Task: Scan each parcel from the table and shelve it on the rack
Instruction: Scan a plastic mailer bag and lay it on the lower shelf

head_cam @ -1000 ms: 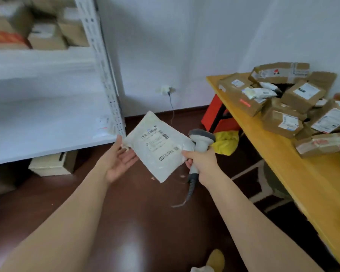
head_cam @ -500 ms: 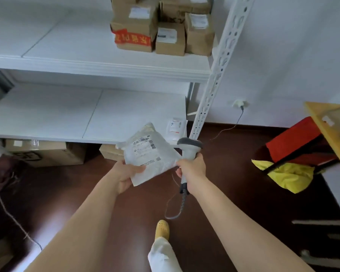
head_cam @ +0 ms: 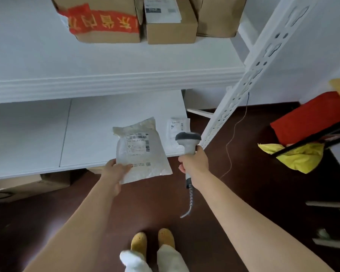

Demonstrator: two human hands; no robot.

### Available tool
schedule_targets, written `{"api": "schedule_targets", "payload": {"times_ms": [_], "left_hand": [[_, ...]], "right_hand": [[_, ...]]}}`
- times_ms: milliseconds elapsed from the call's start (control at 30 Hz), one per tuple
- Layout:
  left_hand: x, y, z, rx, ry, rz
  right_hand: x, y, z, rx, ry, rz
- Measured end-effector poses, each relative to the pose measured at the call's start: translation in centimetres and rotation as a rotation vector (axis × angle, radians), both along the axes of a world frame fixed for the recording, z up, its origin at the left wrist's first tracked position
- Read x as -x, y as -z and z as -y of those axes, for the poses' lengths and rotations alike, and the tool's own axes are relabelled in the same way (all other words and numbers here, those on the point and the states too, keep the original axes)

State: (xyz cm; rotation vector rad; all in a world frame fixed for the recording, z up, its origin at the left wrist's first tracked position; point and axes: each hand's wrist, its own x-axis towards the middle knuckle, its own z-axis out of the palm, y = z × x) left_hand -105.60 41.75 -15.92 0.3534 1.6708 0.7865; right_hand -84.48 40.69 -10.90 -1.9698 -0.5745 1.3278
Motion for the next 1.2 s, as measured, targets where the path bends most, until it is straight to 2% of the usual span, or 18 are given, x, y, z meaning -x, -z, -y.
{"api": "schedule_targets", "payload": {"times_ms": [200, 367, 500, 600, 700, 767, 833, 933, 1100, 1200], "left_hand": [[-2.4, 10.2, -8.8, -0.037, 0.03, -0.085], [-4.2, 20.0, -15.3, -0.07, 0.084, -0.04], [-5.4, 25.3, -18.2, -0.067, 0.128, -0.068], [-6.0, 27.0, -18.7, -0.036, 0.178, -0.132], [-5.7, 26.4, -18.2, 0.019, 0.219, -0.242], [-5.6, 24.7, -17.7, 0.096, 0.261, -0.365], [-5.9, 22.1, -17.2, 0.159, 0.268, -0.402], [-7.5, 17.8, -15.8, 0.17, 0.259, -0.296], [-11.5, 10.4, -10.9, 0.203, 0.421, -0.061], [-14.7, 6.5, -7.9, 0.244, 0.515, -0.015]], "right_hand": [[-2.2, 8.0, -4.6, -0.08, -0.017, 0.126], [-3.1, 15.9, -7.1, -0.107, -0.021, 0.052], [-3.6, 20.2, -8.3, -0.12, -0.057, 0.045], [-4.1, 21.3, -9.0, -0.117, -0.073, 0.082], [-4.1, 20.5, -9.0, -0.098, -0.064, 0.087], [-4.0, 19.1, -8.7, -0.08, -0.051, 0.071], [-4.1, 17.0, -8.0, -0.061, -0.044, 0.058], [-4.5, 13.6, -6.5, -0.04, -0.033, 0.051], [-5.7, 7.4, -2.1, 0.016, -0.025, 0.077], [-7.8, 3.0, 1.3, 0.027, -0.001, 0.067]]}}
